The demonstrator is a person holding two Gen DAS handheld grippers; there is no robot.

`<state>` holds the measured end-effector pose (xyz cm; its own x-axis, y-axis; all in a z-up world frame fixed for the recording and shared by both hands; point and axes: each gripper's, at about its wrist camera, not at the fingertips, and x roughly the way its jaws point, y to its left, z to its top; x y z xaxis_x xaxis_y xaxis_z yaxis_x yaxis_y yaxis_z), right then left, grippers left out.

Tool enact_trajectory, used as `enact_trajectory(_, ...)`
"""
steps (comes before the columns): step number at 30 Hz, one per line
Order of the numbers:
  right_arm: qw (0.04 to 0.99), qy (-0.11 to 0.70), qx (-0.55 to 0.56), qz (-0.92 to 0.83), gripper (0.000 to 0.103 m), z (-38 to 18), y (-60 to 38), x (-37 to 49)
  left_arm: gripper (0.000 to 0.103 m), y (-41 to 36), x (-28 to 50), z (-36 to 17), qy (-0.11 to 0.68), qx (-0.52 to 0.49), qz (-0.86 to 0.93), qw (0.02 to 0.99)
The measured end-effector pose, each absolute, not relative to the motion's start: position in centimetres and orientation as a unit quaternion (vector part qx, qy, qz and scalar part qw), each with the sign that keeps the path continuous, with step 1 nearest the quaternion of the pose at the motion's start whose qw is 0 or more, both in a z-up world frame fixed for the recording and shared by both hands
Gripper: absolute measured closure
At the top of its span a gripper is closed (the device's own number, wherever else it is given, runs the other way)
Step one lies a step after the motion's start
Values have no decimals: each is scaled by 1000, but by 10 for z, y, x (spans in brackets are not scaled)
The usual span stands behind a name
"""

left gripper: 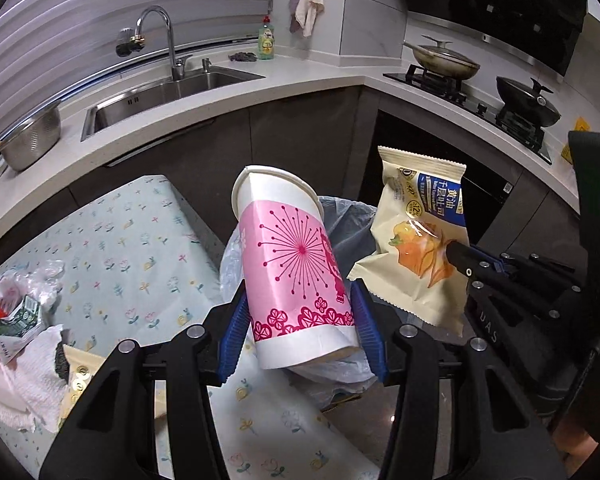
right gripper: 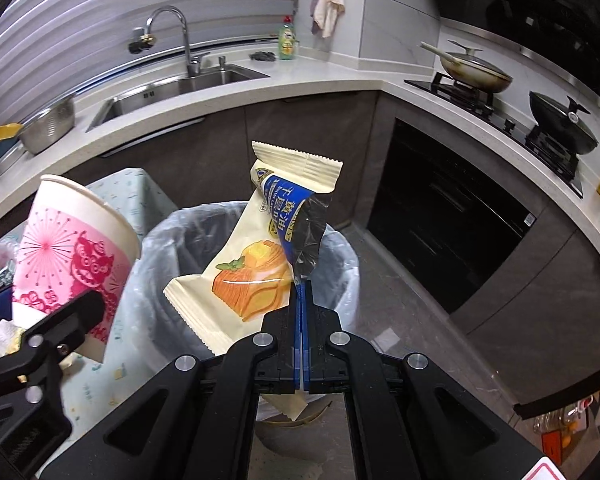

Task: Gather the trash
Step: 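Carry the cup and snack bag over the bin and release both, then move both grippers back to the table toward the remaining trash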

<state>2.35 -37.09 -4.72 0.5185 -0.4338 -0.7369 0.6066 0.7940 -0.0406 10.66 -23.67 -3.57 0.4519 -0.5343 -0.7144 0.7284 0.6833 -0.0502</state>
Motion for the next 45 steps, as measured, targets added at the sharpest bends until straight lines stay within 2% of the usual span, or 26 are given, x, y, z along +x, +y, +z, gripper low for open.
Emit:
enact_trajectory(10,850,397,125,-323,103,-63,-405,31,51,-278,119,-54,374,133,-397,827)
enact_trajectory(11,849,398,125,-324,103,-65,-406,31,48,-278,119,-55,374,132,-397,828)
enact_trajectory(12,849,398,124,-324,103,-65,-407,33,39,-277,120,-54,373,130,-395,829)
enact_trajectory(14,850,400,123,-321,103,-67,-406,36,31,-275,120,-54,369,124,-392,834)
enact_trajectory(24,858,397,119,-302,101,-66,-398,55,25,-258,132,-53,370,118,-358,849)
enact_trajectory(28,862,398,116,-293,91,-64,-390,63,22,-247,135,-51,369,111,-343,857)
enact_trajectory(31,866,389,111,-294,66,-59,-383,65,20,-237,139,-48,368,105,-333,861)
enact_trajectory(32,867,386,109,-295,62,-57,-381,66,19,-234,139,-46,367,104,-330,863)
enact_trajectory(36,873,377,108,-289,59,-46,-370,64,17,-219,140,-40,360,101,-317,872)
enact_trajectory(38,877,370,105,-287,53,-39,-363,62,16,-208,139,-36,359,96,-311,875)
enact_trajectory(45,896,349,92,-257,43,-12,-322,55,13,-161,132,-23,350,82,-277,891)
